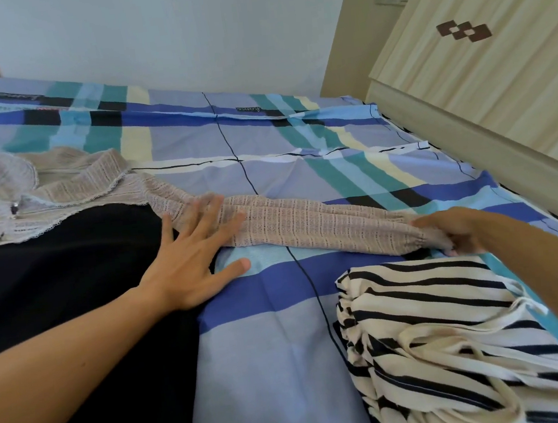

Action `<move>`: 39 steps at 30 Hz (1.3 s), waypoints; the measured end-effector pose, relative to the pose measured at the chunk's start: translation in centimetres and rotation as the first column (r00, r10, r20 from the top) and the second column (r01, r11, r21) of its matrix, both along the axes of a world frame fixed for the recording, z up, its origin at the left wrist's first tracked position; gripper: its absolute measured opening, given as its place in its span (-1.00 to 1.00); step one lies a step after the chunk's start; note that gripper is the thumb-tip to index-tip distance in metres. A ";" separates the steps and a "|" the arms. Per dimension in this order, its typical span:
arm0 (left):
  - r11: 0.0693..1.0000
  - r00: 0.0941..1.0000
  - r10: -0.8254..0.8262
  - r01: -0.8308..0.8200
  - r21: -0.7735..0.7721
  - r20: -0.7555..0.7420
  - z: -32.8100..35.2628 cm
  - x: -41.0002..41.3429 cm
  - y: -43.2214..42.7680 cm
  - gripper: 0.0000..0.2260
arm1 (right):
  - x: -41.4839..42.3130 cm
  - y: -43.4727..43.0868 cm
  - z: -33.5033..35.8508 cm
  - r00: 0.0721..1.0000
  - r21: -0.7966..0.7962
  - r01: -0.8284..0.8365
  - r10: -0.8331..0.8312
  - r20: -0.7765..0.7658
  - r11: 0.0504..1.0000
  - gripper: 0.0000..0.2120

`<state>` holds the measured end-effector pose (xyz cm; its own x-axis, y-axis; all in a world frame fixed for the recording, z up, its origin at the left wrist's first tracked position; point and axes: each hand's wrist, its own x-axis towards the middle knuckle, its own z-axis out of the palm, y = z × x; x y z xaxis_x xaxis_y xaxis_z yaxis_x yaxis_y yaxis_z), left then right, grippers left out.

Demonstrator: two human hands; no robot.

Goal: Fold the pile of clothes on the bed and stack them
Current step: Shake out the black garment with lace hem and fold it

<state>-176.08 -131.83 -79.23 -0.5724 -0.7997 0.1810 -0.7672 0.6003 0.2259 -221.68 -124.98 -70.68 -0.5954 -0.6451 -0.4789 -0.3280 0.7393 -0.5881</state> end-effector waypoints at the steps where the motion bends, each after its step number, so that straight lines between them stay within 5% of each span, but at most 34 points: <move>1: 1.000 0.999 -0.019 0.018 0.014 0.032 0.1 -0.1 0.0 -0.17 | 0.5 0.0 0.3 1.000 0.005 0.013 -0.013 0.009 1.000 -0.62; 7: 0.968 0.993 -0.038 0.008 0.251 0.112 1.0 -0.5 -0.6 -0.01 | 5.9 -0.8 3.9 0.990 -0.235 0.063 -0.032 0.135 0.970 -0.88; 10: 0.924 0.970 0.047 0.048 0.378 -0.238 3.8 -1.1 -0.3 -0.24 | 11.2 -2.3 7.3 0.985 -0.373 -0.050 0.108 0.137 0.926 -0.98; 13: 0.827 0.653 0.296 0.190 0.529 -0.698 8.3 -2.1 0.6 -0.44 | 18.1 -4.0 10.4 0.955 -0.481 -0.206 0.281 0.090 0.852 -0.85; 16: 0.588 0.438 0.511 0.450 0.672 -0.740 13.4 -1.7 1.1 -0.38 | 26.2 -4.7 12.3 0.812 -0.571 -0.399 0.566 0.144 0.717 -0.76; 19: 0.644 0.330 0.513 0.463 0.609 -0.792 16.2 1.3 0.1 -0.55 | 33.5 -4.2 12.5 0.615 -0.615 -0.560 0.776 0.140 0.555 -0.83; 23: 0.719 0.209 0.653 0.129 0.683 -0.728 17.7 8.4 -1.5 -0.69 | 37.8 -4.7 10.0 0.765 -0.718 -0.540 0.612 -0.202 0.439 -0.71; 29: 0.631 0.161 0.766 -0.003 0.776 -0.622 18.9 20.2 -1.8 -0.77 | 41.4 -3.9 3.7 0.557 -0.423 -0.824 0.678 -0.479 0.377 -0.33; 33: 0.413 0.204 0.907 -0.265 0.871 -0.368 13.0 26.0 -1.6 -0.86 | 43.4 -3.0 -1.2 0.302 -0.051 -0.950 0.866 -0.398 0.308 -0.18; 35: 0.378 0.168 0.926 -0.384 0.842 -0.339 10.2 27.7 -1.3 -0.83 | 44.3 -2.8 -2.7 0.198 0.101 -0.962 0.906 -0.374 0.252 -0.21; 37: 0.425 0.171 0.904 -0.462 0.778 -0.392 8.7 28.8 -0.8 -0.76 | 45.1 -2.6 -2.1 0.246 0.075 -0.954 0.902 -0.355 0.290 -0.31; 39: 0.506 0.268 0.861 -0.533 0.679 -0.431 8.0 29.8 -0.4 -0.72 | 45.6 -2.7 -0.7 0.313 0.021 -0.940 0.883 -0.350 0.341 -0.43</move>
<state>-146.31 -132.20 -71.19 0.4178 -0.8888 -0.1882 -0.3443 -0.3466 0.8726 -176.10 -127.68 -71.43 0.3540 -0.9002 -0.2535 -0.8786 -0.2272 -0.4201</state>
